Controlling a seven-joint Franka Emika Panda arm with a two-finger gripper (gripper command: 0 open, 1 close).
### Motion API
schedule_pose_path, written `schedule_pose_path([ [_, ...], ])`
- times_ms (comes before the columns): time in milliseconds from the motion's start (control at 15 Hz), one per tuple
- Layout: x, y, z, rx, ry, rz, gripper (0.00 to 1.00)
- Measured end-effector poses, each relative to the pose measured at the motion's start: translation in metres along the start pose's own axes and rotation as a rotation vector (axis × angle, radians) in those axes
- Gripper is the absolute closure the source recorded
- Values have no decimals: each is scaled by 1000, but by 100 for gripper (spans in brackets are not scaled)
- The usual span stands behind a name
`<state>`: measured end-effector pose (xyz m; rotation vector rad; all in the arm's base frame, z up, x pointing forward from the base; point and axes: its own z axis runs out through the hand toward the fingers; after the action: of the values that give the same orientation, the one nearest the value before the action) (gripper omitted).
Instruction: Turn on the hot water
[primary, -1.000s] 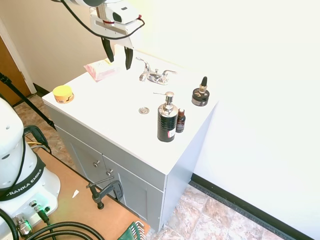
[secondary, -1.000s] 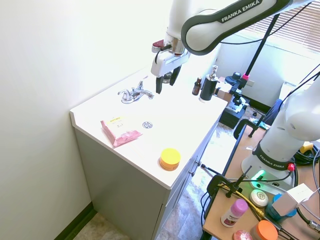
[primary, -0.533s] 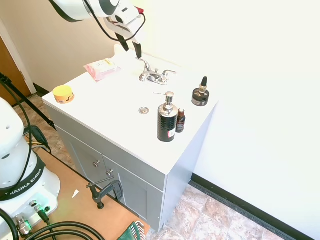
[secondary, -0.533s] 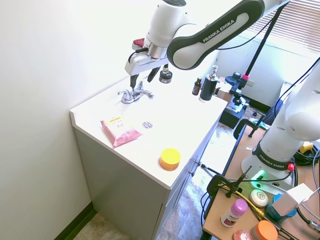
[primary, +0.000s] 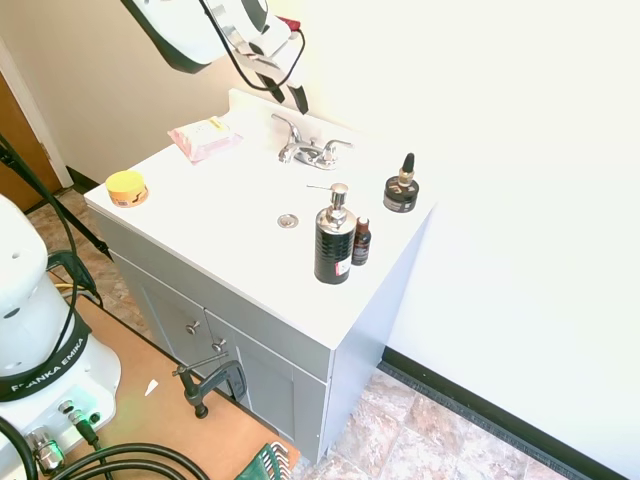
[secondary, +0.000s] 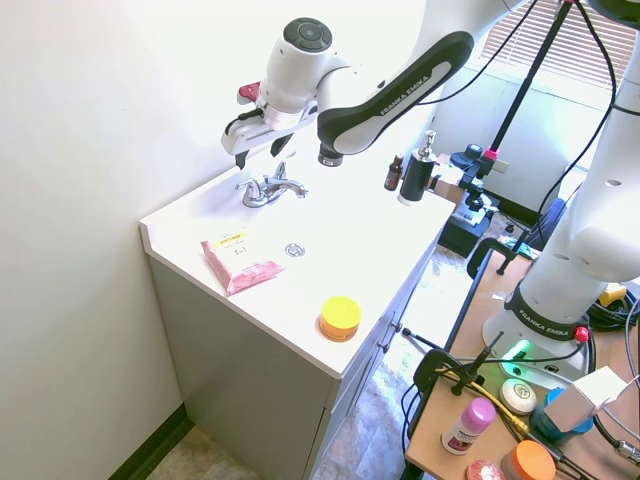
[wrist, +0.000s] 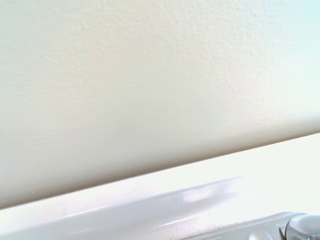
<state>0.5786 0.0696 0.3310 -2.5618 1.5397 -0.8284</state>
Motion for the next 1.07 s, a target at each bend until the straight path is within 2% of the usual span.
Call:
schedule_pose_path([
  [400, -7, -3, 21, -22, -8, -4, 0],
  [1067, -12, -2, 25, -69, -27, -36, 0],
])
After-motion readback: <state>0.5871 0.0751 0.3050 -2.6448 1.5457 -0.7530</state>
